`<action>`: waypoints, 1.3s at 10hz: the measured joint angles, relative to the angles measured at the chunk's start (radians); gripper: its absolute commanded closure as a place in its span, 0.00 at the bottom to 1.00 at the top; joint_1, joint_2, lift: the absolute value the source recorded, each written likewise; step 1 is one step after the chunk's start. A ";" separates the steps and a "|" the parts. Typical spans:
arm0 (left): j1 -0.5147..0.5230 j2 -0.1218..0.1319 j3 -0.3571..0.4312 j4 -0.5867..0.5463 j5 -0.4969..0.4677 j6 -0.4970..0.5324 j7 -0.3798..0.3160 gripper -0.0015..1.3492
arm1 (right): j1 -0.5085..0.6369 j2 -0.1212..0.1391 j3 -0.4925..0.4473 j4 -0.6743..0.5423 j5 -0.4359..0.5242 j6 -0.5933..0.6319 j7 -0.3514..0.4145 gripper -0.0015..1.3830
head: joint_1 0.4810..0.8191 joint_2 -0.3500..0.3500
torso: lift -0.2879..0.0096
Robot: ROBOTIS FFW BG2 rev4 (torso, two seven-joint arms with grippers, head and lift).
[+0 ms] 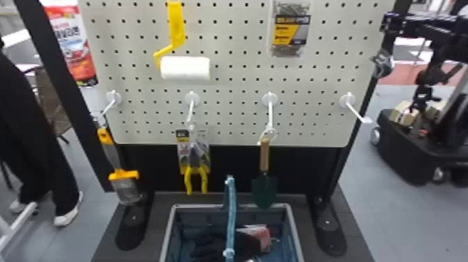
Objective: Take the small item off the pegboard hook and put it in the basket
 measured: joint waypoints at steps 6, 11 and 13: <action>0.000 0.000 0.001 0.000 0.000 -0.003 0.000 0.13 | 0.000 0.000 0.000 -0.003 -0.001 0.000 0.000 0.87 | 0.20 0.50 | 0.63; 0.002 0.000 0.003 0.000 0.000 -0.004 0.000 0.13 | 0.000 0.000 -0.004 -0.063 0.014 0.009 -0.013 0.87 | 0.20 0.50 | 0.63; 0.002 -0.001 0.003 0.001 0.001 -0.003 0.000 0.13 | 0.007 0.000 -0.019 -0.127 0.030 0.019 -0.026 0.87 | 0.20 0.50 | 0.63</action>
